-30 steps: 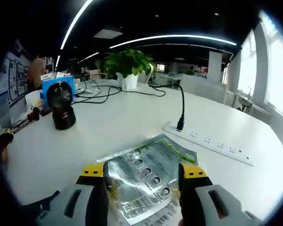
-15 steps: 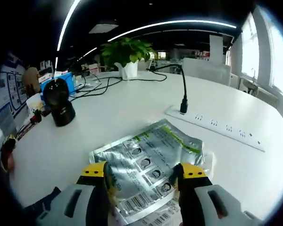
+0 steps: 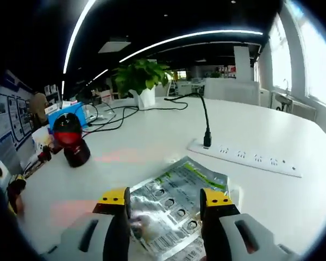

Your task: Clip sheet goods on table flip sheet goods clip sheet goods scan sheet goods put sheet goods back to table

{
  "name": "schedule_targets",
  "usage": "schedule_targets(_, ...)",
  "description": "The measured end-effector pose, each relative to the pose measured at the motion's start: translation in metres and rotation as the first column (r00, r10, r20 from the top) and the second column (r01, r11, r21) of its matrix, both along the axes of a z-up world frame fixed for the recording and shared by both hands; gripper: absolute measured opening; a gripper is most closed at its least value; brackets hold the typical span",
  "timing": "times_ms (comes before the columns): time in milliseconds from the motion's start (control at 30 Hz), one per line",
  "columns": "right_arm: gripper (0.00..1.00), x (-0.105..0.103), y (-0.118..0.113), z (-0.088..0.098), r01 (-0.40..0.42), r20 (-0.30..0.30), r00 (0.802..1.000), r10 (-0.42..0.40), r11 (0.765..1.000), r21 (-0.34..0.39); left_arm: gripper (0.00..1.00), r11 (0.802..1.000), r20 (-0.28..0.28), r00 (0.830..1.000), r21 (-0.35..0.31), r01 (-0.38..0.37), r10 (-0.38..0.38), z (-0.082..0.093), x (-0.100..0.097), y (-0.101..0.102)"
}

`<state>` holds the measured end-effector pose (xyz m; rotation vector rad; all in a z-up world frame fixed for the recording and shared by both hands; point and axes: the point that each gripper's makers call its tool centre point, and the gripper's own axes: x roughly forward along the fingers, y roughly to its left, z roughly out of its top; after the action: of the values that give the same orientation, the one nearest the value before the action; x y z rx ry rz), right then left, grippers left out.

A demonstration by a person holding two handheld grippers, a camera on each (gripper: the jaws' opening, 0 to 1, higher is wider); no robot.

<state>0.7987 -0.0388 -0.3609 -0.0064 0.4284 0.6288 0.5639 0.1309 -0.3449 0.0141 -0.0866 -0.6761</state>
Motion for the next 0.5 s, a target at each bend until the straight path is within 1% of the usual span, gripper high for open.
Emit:
schedule_targets(33,0.48,-0.007,0.002,0.008,-0.009,0.011,1.0,0.009,1.0,0.023,0.45,1.0,0.001,1.0,-0.001,0.0,0.0,0.0,0.0,0.0)
schedule_targets(67,0.48,-0.015,0.002,0.015,-0.016,0.023,1.0,0.015,0.999,0.032,0.45,1.0,0.001,1.0,-0.002,0.0,0.0,0.0,0.0,0.0)
schedule_targets(100,0.48,-0.023,0.005,0.023,-0.032,0.055,0.998,0.03,0.999,0.039,0.45,1.0,0.002,1.0,-0.003,-0.001,0.001,0.001,-0.001,0.0)
schedule_targets(133,0.49,-0.032,0.006,0.029,-0.039,0.068,0.997,0.035,0.997,0.059,0.45,1.0,0.003,1.0,-0.003,-0.001,0.001,0.001,-0.001,-0.001)
schedule_targets(200,0.49,-0.053,0.008,0.043,-0.046,0.093,0.995,0.035,0.992,0.117,0.45,1.0,0.005,1.0,-0.003,-0.001,0.001,0.001,0.0,0.002)
schedule_targets(233,0.5,-0.059,0.007,0.047,-0.039,0.1,0.995,0.025,0.99,0.135,0.45,1.0,0.006,1.0,-0.001,-0.002,0.002,0.001,0.001,0.002)
schedule_targets(267,0.49,-0.068,0.006,0.05,-0.034,0.12,0.993,0.019,0.991,0.132,0.45,1.0,0.006,1.0,-0.001,-0.003,0.003,0.001,0.001,0.002)
schedule_targets(333,0.49,-0.09,0.006,0.056,-0.036,0.145,0.989,0.014,0.988,0.151,0.45,1.0,0.005,1.0,-0.001,-0.004,0.004,0.001,0.002,0.002)
schedule_targets(367,0.49,-0.096,0.004,0.06,-0.033,0.15,0.989,0.008,0.986,0.166,0.45,1.0,0.006,1.0,0.002,-0.003,0.003,0.001,0.001,0.002)
schedule_targets(433,0.49,-0.107,0.001,0.071,-0.035,0.165,0.986,-0.002,0.975,0.219,0.45,1.0,0.007,1.0,0.007,-0.003,0.003,0.001,0.001,0.001)
schedule_targets(467,0.49,-0.111,-0.002,0.077,-0.026,0.175,0.984,-0.019,0.968,0.251,0.45,1.0,0.007,1.0,0.008,-0.003,0.003,0.0,0.001,0.001)
schedule_targets(500,0.48,-0.118,-0.004,0.081,-0.027,0.181,0.983,-0.022,0.964,0.263,0.45,1.0,0.008,1.0,0.009,-0.004,0.004,0.001,0.001,0.0)
